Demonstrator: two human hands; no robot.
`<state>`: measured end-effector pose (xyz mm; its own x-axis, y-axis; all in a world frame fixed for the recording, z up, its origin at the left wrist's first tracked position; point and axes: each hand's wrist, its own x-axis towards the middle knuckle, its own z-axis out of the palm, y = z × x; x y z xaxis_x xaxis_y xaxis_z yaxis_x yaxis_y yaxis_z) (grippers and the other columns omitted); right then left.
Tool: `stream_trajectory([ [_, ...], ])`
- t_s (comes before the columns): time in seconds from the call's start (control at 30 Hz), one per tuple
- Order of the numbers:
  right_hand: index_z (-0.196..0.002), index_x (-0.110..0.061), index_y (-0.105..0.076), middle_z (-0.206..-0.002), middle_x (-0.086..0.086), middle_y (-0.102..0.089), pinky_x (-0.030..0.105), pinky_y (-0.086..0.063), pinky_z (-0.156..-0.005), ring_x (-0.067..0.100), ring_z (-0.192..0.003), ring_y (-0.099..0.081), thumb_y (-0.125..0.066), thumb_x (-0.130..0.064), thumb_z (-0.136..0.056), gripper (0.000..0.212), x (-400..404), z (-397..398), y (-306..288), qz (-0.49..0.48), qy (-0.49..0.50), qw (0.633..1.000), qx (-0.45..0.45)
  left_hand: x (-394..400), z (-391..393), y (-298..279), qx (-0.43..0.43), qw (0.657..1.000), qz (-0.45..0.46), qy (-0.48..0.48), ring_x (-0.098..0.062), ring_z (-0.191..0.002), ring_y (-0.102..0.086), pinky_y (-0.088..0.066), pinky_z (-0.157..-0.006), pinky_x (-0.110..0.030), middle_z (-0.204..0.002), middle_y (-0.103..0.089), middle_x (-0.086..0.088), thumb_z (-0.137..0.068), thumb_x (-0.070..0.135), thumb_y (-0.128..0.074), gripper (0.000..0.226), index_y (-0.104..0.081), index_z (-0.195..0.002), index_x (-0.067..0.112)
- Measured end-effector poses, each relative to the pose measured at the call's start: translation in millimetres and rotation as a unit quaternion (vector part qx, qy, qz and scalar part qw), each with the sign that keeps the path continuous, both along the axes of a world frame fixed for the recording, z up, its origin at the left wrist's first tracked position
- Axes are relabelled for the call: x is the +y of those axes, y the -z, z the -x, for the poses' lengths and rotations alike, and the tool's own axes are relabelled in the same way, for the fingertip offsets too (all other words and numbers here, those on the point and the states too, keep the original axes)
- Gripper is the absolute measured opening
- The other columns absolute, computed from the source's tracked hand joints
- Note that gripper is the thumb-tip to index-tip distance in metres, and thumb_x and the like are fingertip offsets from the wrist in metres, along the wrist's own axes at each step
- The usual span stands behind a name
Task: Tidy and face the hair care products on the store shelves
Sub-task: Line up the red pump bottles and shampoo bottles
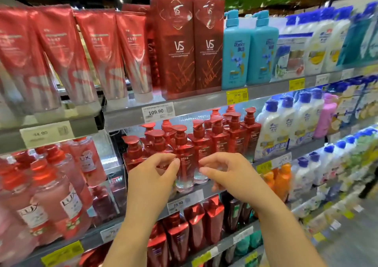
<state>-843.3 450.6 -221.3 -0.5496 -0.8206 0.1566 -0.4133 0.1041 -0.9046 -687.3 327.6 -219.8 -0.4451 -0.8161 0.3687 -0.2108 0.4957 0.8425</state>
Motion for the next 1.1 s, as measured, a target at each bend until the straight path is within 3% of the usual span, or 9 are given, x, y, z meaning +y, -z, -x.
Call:
stream_trajectory([
  [0.23, -0.106, -0.026, -0.073, -0.083, -0.004, -0.072, 0.024, -0.055, -0.061, 0.013, -0.062, -0.072, -0.073, -0.028, -0.092, 0.015, 13, 15, 23, -0.065, 0.015, 0.998, -0.019, -2, 20, 21, -0.038, 0.999, -0.027, 0.023, -0.002, -0.075, -0.069, -0.058, -0.077, -0.034, -0.080, -0.073, 0.020, -0.086, 0.036, -0.072, 0.006, -0.074, -0.091, 0.036],
  [0.43, -0.097, -0.023, -0.075, -0.087, 0.002, -0.072, 0.024, -0.054, -0.058, 0.011, -0.055, -0.067, -0.075, -0.019, -0.090, 0.008, 26, 66, 18, 0.022, 0.112, 0.993, -0.039, 2, 45, 13, -0.043, 0.999, -0.002, -0.004, 0.009, -0.069, -0.064, -0.044, -0.070, -0.005, -0.078, -0.071, 0.023, -0.086, 0.032, -0.071, 0.006, -0.075, -0.091, 0.034],
  [0.6, -0.116, -0.032, -0.064, -0.107, -0.012, -0.071, 0.027, -0.055, -0.063, 0.005, -0.054, -0.068, -0.077, -0.027, -0.087, 0.032, 19, 122, 13, 0.047, 0.161, 0.985, 0.028, 17, 72, 10, -0.014, 0.999, -0.025, -0.041, -0.001, -0.067, -0.070, -0.057, -0.081, -0.035, -0.077, -0.074, 0.017, -0.086, 0.031, -0.072, 0.006, -0.073, -0.090, 0.034],
  [0.77, -0.143, -0.032, -0.047, -0.140, -0.008, -0.059, 0.042, -0.052, -0.100, 0.023, -0.114, -0.066, -0.080, -0.041, -0.081, 0.071, 4, 168, 2, -0.010, 0.114, 0.985, 0.132, 34, 94, 11, 0.005, 0.995, -0.027, -0.101, 0.003, -0.062, -0.069, -0.057, -0.078, -0.036, -0.076, -0.073, 0.017, -0.087, 0.030, -0.072, 0.010, -0.069, -0.085, 0.039],
  [0.83, -0.149, -0.030, -0.039, -0.145, -0.004, -0.056, 0.036, -0.045, -0.104, 0.020, -0.129, -0.056, -0.081, -0.041, -0.081, 0.081, -4, 178, 1, -0.033, 0.083, 0.982, 0.167, 40, 100, 12, 0.020, 0.991, -0.030, -0.131, 0.004, -0.059, -0.068, -0.058, -0.074, -0.034, -0.074, -0.072, 0.018, -0.087, 0.028, -0.072, 0.009, -0.070, -0.086, 0.037],
  [0.9, -0.154, -0.030, -0.032, -0.150, -0.003, -0.052, 0.036, -0.043, -0.105, 0.020, -0.134, -0.052, -0.081, -0.043, -0.080, 0.090, -11, 183, 1, -0.047, 0.053, 0.980, 0.185, 46, 105, 14, 0.021, 0.986, -0.022, -0.164, 0.008, -0.060, -0.066, -0.054, -0.071, -0.019, -0.073, -0.070, 0.020, -0.087, 0.028, -0.072, 0.006, -0.072, -0.089, 0.034],
  [0.97, -0.158, -0.029, -0.023, -0.151, -0.001, -0.051, 0.038, -0.043, -0.106, 0.025, -0.135, -0.052, -0.081, -0.042, -0.080, 0.097, -19, 188, 0, -0.064, 0.028, 0.979, 0.191, 53, 107, 18, 0.029, 0.981, -0.024, -0.188, 0.010, -0.063, -0.065, -0.050, -0.068, -0.011, -0.073, -0.070, 0.019, -0.087, 0.028, -0.072, 0.004, -0.072, -0.089, 0.032],
  [1.0, -0.159, -0.028, -0.018, -0.149, 0.001, -0.053, 0.039, -0.045, -0.105, 0.027, -0.132, -0.054, -0.081, -0.041, -0.080, 0.101, -23, 191, -1, -0.077, 0.018, 0.978, 0.191, 56, 107, 20, 0.041, 0.980, -0.032, -0.194, 0.007, -0.063, -0.066, -0.053, -0.070, -0.016, -0.075, -0.072, 0.016, -0.087, 0.028, -0.072, 0.004, -0.073, -0.090, 0.031],
  [1.1, -0.159, -0.032, 0.000, -0.123, 0.009, -0.070, 0.045, -0.057, -0.089, 0.030, -0.097, -0.072, -0.083, -0.039, -0.078, 0.116, -37, 200, 2, -0.092, -0.002, 0.982, 0.164, 64, 103, 24, 0.053, 0.974, -0.037, -0.218, 0.000, -0.064, -0.069, -0.055, -0.071, -0.026, -0.078, -0.074, 0.010, -0.088, 0.029, -0.071, 0.006, -0.074, -0.093, 0.030],
])
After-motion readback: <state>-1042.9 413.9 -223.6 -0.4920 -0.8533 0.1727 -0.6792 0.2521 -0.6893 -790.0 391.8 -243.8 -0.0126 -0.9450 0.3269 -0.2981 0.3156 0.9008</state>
